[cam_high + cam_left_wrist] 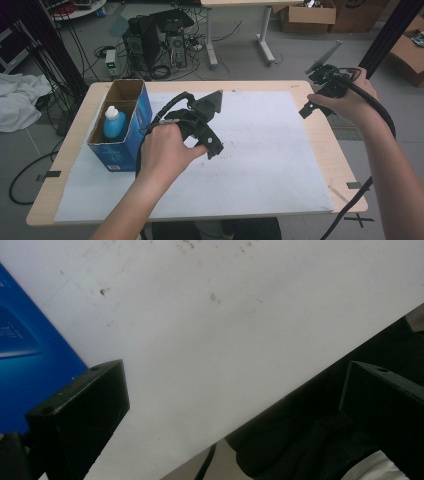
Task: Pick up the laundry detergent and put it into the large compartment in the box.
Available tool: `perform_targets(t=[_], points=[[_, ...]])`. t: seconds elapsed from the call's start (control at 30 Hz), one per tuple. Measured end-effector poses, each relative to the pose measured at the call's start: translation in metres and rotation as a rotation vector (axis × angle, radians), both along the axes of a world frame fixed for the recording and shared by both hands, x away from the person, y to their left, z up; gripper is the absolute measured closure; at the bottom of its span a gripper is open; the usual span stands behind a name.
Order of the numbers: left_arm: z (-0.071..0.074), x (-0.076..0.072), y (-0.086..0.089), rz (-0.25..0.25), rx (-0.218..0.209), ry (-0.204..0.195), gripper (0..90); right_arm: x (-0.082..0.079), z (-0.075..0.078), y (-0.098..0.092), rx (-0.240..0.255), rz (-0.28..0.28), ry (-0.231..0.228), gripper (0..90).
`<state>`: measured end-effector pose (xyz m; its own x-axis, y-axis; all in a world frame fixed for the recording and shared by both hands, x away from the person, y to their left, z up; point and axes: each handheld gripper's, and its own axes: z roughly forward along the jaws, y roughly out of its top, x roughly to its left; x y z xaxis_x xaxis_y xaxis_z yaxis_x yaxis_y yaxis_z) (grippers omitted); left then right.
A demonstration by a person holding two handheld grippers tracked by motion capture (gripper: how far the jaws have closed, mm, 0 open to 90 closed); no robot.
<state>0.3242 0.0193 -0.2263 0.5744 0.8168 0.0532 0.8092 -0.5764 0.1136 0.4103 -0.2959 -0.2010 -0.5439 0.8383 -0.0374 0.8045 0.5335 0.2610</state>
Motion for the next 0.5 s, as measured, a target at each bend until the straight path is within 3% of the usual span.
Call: perform_targets(t=[0.5], points=[[-0.0018,0.0023,0.0015,0.002,0.005,0.004,0.3,-0.0006,-0.0023,-0.0033,0.001,-0.005,0.003,26.8]])
